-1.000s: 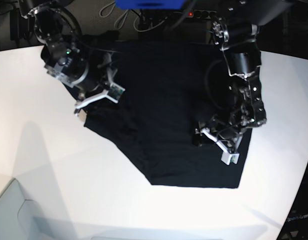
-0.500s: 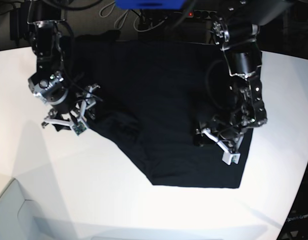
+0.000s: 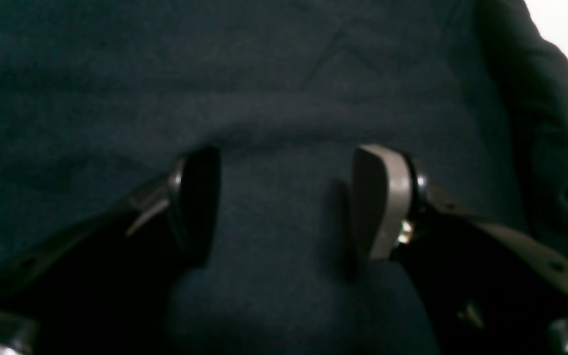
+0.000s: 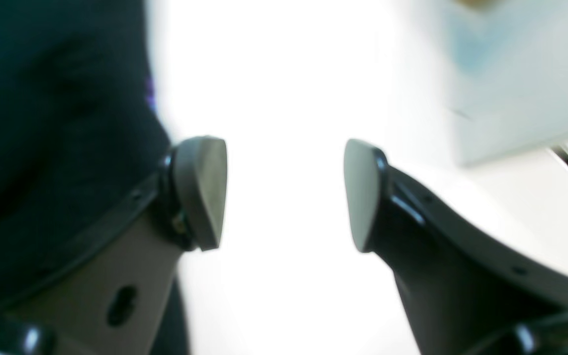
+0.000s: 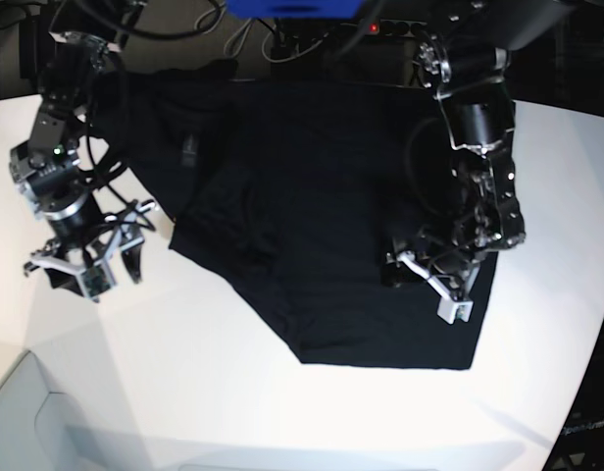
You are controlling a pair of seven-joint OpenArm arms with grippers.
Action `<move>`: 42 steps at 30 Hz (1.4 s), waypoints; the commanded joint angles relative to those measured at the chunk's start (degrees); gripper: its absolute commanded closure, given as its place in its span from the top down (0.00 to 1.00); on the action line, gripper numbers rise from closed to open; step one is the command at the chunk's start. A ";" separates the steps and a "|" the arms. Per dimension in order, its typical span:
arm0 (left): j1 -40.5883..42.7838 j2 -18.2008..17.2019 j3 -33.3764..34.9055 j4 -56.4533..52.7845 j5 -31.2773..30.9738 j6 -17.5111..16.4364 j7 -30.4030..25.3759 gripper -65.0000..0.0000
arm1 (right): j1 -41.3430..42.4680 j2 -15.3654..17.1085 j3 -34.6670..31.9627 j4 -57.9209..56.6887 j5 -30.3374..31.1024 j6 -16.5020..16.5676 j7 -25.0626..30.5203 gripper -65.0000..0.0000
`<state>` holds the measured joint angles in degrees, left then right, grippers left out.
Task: Layout the t-shirt on the table in an organized manner, then fold the t-shirt properly
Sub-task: 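Grasp the shirt edge with the right gripper and pull it outward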
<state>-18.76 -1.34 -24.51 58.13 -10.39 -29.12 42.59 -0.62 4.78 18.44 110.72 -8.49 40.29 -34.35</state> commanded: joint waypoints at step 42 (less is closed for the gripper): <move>-0.01 -1.07 -0.06 -0.24 1.91 1.74 2.38 0.64 | 5.59 -3.06 -12.41 -17.93 3.26 -0.29 -12.73 0.57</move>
<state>-18.59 -2.07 -24.60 58.06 -10.55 -28.93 42.54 3.95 1.72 6.02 91.92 -5.72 40.05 -48.14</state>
